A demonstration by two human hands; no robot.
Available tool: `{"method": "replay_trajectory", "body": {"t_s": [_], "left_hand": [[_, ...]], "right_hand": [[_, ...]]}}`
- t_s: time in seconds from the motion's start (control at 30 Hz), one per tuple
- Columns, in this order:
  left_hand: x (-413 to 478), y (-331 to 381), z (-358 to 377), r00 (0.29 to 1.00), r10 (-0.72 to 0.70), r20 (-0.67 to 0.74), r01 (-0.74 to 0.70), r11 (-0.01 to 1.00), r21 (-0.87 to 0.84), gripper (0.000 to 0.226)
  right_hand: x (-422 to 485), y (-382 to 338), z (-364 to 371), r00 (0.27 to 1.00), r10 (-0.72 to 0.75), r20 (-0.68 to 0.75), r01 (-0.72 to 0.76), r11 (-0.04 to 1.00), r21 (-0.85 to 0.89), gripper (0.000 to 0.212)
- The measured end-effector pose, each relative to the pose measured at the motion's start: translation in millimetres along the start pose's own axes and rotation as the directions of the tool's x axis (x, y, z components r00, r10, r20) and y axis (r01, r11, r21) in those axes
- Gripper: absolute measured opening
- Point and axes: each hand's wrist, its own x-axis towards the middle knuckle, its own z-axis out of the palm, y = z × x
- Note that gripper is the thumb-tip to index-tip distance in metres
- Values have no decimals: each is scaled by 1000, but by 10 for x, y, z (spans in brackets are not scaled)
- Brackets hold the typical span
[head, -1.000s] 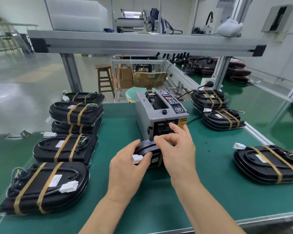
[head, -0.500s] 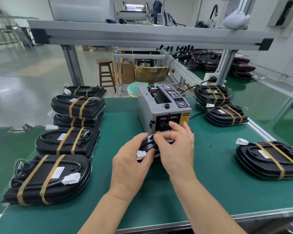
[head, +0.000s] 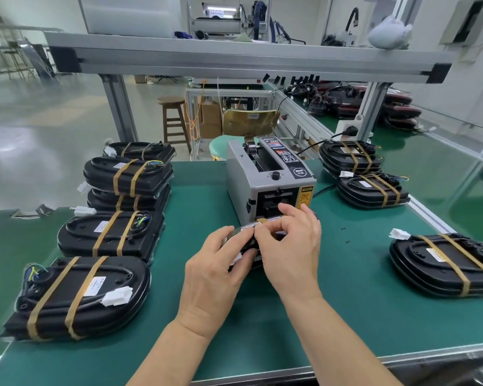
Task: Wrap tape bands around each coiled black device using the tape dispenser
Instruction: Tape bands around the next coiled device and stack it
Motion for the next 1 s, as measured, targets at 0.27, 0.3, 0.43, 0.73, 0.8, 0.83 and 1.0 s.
{"method": "replay_trajectory", "body": {"t_s": [0.27, 0.3, 0.43, 0.73, 0.8, 0.83, 1.0], "left_hand": [[1, -21, 1, 1000, 5, -4, -5, 1000, -5, 35], [-5, -14, -2, 999, -35, -3, 35, 999, -31, 42], [-20, -1, -2, 983, -178, 41, 182, 977, -115, 69], [-16, -9, -11, 967, -240, 88, 248, 963, -105, 65], [-19, -21, -8, 965, -246, 94, 255, 961, -102, 64], [-17, -25, -12, 962, -253, 100, 262, 960, -100, 62], [41, -33, -53, 969, -214, 122, 223, 973, -63, 50]], "right_hand": [[53, 81, -5, 990, -66, -124, 69, 997, 16, 16], [64, 78, 4, 988, -83, -131, 84, 996, 1, 24], [84, 100, 80, 984, -134, -117, 119, 984, -133, 55], [145, 184, 58, 989, -126, -76, 116, 987, -115, 44], [158, 183, 68, 988, -135, -78, 125, 985, -114, 45], [169, 183, 73, 987, -137, -82, 128, 986, -109, 44], [162, 218, 68, 986, -163, -28, 158, 978, -140, 52]]}}
